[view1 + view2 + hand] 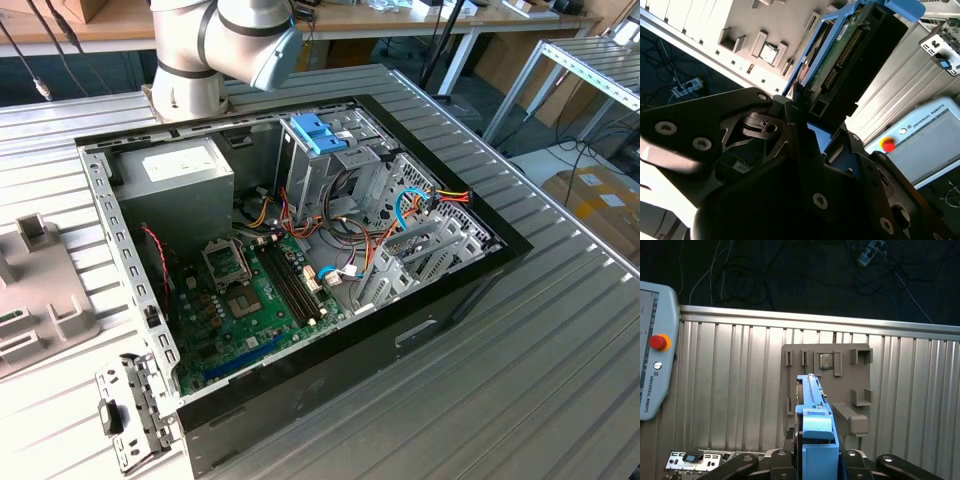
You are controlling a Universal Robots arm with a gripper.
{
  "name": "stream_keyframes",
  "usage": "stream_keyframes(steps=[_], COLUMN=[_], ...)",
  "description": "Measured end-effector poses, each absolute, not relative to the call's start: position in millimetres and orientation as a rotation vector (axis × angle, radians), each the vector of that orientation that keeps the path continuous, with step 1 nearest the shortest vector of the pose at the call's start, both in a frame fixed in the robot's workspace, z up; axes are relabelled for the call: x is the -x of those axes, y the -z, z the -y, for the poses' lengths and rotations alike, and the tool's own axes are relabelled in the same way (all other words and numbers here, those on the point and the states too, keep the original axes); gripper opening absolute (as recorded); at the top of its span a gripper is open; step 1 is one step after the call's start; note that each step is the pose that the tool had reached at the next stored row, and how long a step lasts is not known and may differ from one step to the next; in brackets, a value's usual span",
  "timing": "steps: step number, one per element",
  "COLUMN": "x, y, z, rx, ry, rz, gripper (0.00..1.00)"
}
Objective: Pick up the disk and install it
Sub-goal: 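Pick up the disk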
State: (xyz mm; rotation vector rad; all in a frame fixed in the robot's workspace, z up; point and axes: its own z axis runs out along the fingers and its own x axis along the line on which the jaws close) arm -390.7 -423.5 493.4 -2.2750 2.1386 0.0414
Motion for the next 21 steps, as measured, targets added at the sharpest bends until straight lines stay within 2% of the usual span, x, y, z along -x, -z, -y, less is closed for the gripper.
stream_keyframes(steps=[21], x=[373.1], y=[-492.7], z=[428.8], rx=[2.275], ry=[-0.041], rz=[-2.139], gripper=[0.37])
